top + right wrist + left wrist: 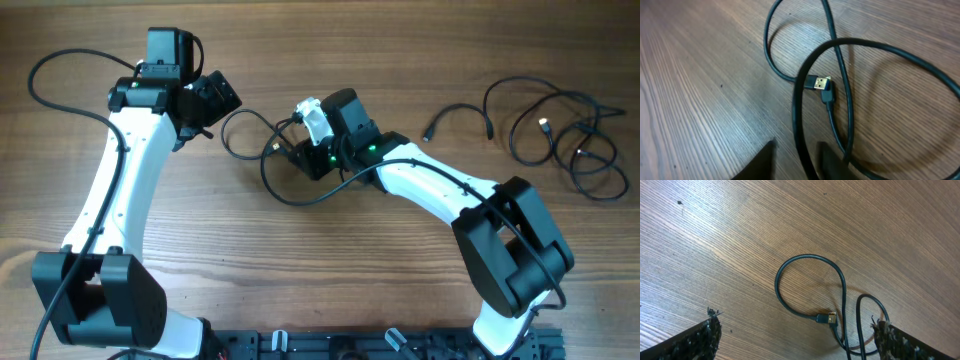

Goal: Untangle cables

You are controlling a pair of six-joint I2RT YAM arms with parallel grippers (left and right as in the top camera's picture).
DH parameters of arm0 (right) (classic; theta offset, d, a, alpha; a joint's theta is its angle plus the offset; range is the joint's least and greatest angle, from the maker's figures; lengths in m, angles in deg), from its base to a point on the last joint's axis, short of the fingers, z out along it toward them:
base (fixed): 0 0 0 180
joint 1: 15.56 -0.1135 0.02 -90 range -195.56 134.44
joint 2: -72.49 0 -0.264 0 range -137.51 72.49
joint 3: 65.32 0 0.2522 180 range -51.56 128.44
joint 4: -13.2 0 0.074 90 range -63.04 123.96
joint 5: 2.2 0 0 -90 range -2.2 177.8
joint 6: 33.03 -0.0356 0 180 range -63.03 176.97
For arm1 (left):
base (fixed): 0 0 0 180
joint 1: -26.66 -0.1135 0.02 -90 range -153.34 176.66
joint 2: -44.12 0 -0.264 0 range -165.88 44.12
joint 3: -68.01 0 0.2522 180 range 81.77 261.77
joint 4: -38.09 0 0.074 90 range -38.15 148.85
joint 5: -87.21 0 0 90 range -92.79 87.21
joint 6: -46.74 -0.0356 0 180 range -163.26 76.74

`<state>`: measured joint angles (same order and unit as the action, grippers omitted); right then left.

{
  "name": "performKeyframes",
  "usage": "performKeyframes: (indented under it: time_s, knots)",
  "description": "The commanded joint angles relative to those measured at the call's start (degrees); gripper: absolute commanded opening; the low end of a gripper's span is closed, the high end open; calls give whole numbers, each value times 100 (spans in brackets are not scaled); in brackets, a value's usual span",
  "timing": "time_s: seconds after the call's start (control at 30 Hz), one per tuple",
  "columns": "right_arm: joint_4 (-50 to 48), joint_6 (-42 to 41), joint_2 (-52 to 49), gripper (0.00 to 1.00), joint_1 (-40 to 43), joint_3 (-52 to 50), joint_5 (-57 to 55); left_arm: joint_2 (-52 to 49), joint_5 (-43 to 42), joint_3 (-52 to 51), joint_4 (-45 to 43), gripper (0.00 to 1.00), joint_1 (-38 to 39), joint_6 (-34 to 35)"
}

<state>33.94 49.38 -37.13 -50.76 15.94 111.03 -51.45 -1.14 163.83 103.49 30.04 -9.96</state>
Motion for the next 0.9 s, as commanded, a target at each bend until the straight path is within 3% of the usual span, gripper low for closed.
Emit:
performKeyframes:
  time_s: [0.0, 0.23, 0.6, 0.87]
  knots:
    - [-122, -7, -116, 4, 2, -39, -48, -2, 37, -42, 7, 100, 4, 15]
    - [184, 332, 450, 5, 4, 151, 380, -2, 37, -44, 7, 100, 4, 15]
    - [308, 1401, 3211, 4, 2, 210, 350, -2, 37, -42, 7, 100, 4, 15]
    - [684, 2111, 4474, 4, 2, 210, -903, -2, 37, -42, 7, 100, 4, 15]
